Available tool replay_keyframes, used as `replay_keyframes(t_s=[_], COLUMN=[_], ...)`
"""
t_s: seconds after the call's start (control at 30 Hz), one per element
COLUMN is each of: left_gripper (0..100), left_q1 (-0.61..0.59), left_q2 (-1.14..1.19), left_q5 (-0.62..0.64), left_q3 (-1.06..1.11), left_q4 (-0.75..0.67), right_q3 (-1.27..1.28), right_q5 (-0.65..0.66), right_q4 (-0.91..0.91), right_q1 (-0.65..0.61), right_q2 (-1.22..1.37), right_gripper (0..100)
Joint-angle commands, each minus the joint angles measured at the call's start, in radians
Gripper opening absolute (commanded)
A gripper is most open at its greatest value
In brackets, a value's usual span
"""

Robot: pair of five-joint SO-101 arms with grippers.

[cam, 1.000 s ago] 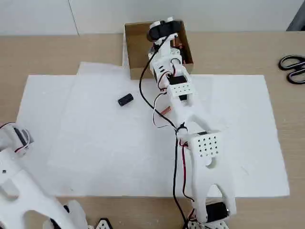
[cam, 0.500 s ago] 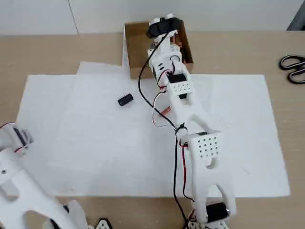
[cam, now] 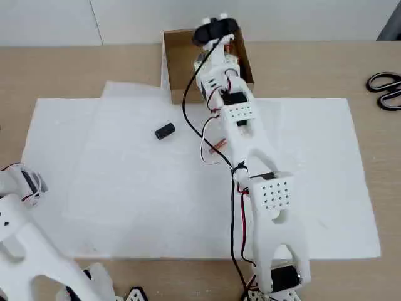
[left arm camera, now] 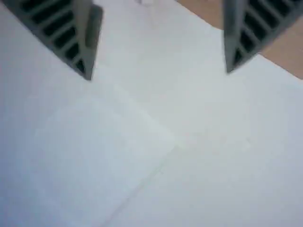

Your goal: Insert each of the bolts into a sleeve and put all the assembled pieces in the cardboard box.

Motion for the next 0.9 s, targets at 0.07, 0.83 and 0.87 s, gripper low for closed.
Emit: replay_keyframes(t_s=[0.07,0.83,0.87], left_gripper=[17,17,17], left_q1=[0.005,0.160,0.160], left_q2=[-0.020,-0.279,-0.282], left_q5=[-0.008,-0.006,-0.006], left_q3=[-0.001,0.131,0.133], left_q4=[0.017,-0.041,-0.044], right_q3=[-0.057,-0.049,-0.040], right_q5=[0.000,-0.440,-0.440], right_q4=[0.248,0.963,0.967], right_q1=[-0.002,-0.059,-0.073], right_q2=[-0.274,-0.596,-0.587], right_gripper=[13.7,13.6,13.6])
